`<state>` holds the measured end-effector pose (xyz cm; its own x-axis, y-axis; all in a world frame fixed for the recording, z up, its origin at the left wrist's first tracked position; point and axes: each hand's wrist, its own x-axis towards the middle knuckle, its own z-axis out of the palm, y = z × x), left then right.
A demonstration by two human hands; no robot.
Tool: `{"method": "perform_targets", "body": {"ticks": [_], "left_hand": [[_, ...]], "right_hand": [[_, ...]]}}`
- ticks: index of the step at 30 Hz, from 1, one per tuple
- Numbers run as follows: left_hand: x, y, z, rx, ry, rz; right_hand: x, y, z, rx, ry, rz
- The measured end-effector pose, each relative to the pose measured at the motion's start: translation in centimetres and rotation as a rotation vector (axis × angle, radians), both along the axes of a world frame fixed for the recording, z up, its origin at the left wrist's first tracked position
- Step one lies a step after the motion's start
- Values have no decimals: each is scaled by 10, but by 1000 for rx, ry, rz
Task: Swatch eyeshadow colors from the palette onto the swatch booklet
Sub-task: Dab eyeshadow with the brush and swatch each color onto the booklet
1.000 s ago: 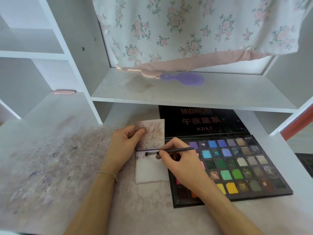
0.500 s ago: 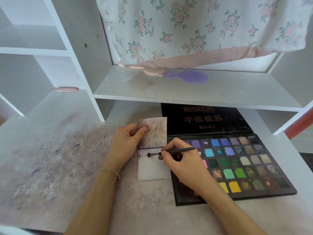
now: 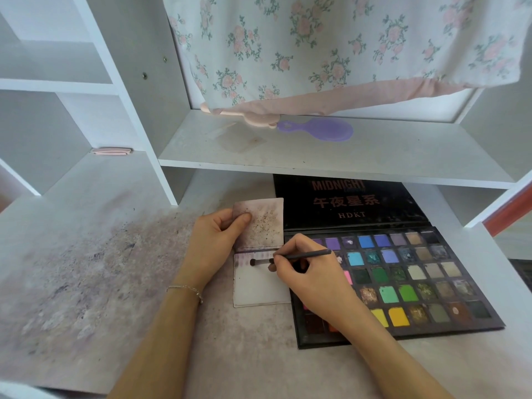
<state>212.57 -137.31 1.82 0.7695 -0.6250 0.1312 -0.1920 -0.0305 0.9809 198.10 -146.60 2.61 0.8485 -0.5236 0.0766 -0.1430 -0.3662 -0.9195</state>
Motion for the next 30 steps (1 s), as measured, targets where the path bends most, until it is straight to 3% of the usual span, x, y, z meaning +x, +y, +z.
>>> {"method": "perform_targets", "body": {"ticks": [17, 30], "left_hand": [[-1, 1, 2, 25, -3, 21], [-1, 1, 2, 22, -10, 18]], "right_hand": [[0, 0, -1, -4, 4, 10], [-12, -7, 15, 60, -192, -29]]}}
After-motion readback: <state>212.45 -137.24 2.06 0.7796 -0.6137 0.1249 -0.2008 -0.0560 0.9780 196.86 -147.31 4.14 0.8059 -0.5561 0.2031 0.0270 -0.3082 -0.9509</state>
